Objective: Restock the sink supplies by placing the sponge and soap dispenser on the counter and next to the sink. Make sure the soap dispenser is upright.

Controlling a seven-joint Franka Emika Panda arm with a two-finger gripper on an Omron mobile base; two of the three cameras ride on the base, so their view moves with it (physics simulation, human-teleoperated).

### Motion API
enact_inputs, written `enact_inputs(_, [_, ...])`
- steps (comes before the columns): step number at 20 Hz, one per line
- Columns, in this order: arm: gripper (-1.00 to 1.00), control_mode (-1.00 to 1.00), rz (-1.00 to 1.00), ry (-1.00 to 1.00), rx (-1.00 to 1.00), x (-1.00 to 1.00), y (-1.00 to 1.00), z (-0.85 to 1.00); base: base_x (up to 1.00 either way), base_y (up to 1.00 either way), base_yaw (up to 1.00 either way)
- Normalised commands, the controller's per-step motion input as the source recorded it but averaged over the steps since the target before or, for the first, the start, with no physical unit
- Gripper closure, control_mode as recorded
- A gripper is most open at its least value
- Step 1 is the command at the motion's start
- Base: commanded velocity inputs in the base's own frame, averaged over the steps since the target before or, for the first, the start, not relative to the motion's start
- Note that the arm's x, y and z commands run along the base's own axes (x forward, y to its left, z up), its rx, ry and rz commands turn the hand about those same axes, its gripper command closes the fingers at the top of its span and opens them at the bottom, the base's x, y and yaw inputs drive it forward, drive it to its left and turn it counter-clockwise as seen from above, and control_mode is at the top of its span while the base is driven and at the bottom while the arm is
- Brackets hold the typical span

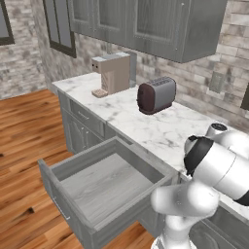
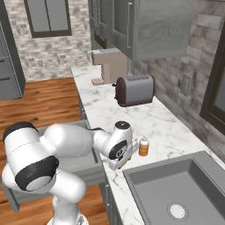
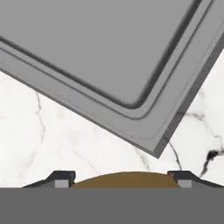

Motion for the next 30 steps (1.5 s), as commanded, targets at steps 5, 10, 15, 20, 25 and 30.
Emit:
enact_inputs(5, [1.00,-1.00,0.00,0.00,0.00,0.24,0.00,-0.18,0.00,0.00,0.00])
enact_inputs(10, [1.00,-1.00,0.00,0.00,0.00,0.13,-0.13,-0.06,0.00,0.00,0.00])
enact_inputs(15, [1.00,-1.00,0.00,0.00,0.00,0.10,-0.20,-0.03,0.00,0.00,0.00])
enact_inputs(20, [1.00,-1.00,0.00,0.00,0.00,0.09,-0.07,-0.18,0.00,0.00,0.00])
enact_inputs(25, [-1.00,-1.00,0.00,0.00,0.00,0.00,0.04,-0.16,0.00,0.00,0.00])
enact_inputs(30, [-1.00,-1.00,0.00,-0.02,0.00,-0.24,0.15,-0.01,0.00,0.00,0.00])
